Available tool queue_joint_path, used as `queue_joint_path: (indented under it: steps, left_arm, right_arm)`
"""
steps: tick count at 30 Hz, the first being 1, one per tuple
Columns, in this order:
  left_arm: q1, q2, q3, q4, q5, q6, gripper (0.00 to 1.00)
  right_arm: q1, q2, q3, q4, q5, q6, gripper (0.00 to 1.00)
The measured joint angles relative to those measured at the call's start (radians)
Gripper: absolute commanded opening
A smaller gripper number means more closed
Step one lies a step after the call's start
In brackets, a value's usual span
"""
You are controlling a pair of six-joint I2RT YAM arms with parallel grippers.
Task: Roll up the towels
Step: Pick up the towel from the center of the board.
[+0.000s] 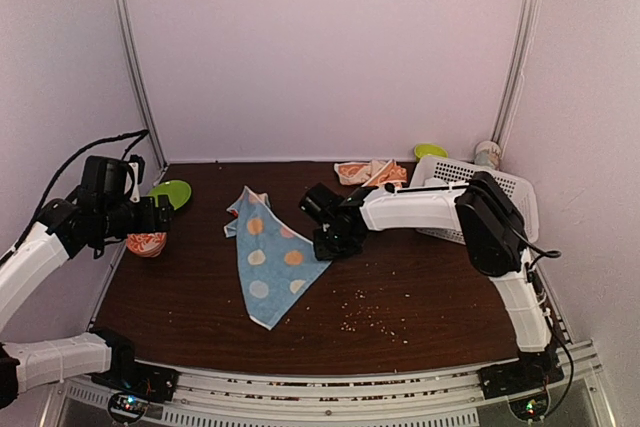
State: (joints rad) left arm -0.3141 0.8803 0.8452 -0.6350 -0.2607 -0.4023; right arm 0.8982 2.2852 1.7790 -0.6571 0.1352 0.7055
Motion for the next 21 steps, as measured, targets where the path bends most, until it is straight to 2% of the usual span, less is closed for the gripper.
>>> queue_joint_path:
  steps: [4, 7, 14, 17, 21]
  left_arm:
    - [0.000, 0.000, 0.000, 0.001, 0.001, 0.000, 0.95]
    - [0.000, 0.000, 0.000, 0.002, 0.015, 0.000, 0.95]
    - [-0.011, -0.001, -0.002, 0.014, 0.105, 0.016, 0.94]
    - [-0.072, -0.005, -0.008, 0.035, 0.140, 0.026, 0.94]
    - [-0.202, 0.026, -0.011, 0.079, 0.169, 0.019, 0.94]
  right_arm:
    - [0.001, -0.146, -0.199, 0.010, 0.003, -0.019, 0.00]
    - [0.008, -0.318, -0.367, 0.032, -0.003, -0.045, 0.00]
    - [0.091, -0.824, -0.756, 0.111, 0.001, -0.120, 0.00]
    - [0.150, -1.048, -0.936, 0.106, 0.002, -0.114, 0.00]
    - [0.153, -1.254, -1.115, 0.101, 0.016, -0.062, 0.00]
